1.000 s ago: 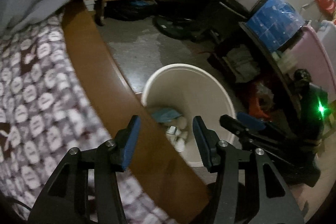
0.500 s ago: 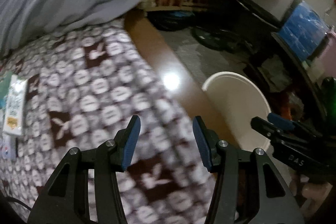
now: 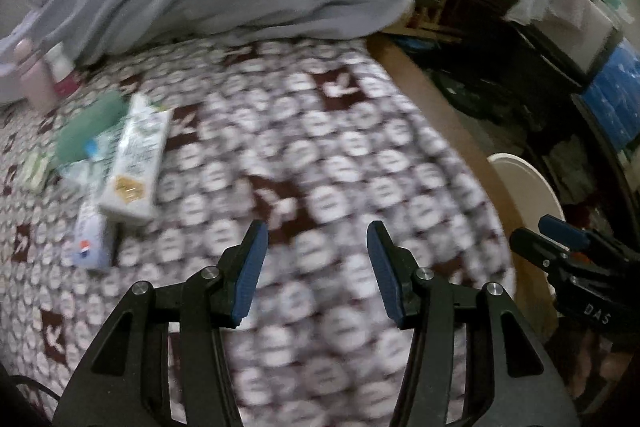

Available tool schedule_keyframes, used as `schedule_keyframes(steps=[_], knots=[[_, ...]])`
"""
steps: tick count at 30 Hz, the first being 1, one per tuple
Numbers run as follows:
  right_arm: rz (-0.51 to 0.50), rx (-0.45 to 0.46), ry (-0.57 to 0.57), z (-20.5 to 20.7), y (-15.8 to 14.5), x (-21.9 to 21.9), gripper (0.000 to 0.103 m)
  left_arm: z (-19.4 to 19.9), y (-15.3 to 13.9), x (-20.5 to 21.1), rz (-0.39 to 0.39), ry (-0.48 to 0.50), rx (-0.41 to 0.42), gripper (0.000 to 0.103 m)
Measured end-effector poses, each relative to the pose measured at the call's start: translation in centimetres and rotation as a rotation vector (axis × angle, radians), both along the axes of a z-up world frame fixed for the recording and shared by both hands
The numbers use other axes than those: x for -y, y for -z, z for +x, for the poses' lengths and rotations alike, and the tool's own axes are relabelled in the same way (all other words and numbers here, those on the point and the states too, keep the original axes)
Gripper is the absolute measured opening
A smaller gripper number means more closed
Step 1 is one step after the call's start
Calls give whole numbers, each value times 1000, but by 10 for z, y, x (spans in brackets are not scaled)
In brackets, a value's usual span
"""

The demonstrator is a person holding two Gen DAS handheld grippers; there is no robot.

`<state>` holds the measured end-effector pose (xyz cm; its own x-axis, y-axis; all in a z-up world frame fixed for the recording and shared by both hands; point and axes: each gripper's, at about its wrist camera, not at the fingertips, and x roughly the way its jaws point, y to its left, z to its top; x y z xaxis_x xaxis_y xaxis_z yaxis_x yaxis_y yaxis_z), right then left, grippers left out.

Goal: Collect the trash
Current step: 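Return both tools over the trash pile on the blanket, then grasp the clear plastic wrapper with the left tool while the right tool grasps the white milk carton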

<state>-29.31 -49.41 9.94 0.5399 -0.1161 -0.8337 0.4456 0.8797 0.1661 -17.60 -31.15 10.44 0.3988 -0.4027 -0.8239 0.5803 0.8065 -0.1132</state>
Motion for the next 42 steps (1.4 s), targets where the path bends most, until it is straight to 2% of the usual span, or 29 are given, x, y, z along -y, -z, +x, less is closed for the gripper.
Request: schedule_keyframes(steps=[10,17,21,27,32,39,40,42], knots=[[-4,-23,-195,65,7,-78,62,35,6,-97,40,-162,9,50],[88,-9,-316,126,13,-128,62,64,20,-174,58,-303,-15,50],[129,23,-368,165,12,-155,63,82,22,-205,17,-366,-56,50],[193,30,-385,220,21,-176,66,116,21,-217,-65,-402,-120,50],[234,29,-368,255,36,-178,66,148,27,-213,-146,-416,-162,57],[407,50,-355,277,64,-166,66,185,46,-207,-213,-440,-241,57],[407,56,-362,278,65,-167,60,188,48,-207,-218,-443,-245,57],[375,67,-388,278,63,-173,57,191,52,-205,-233,-444,-250,57]])
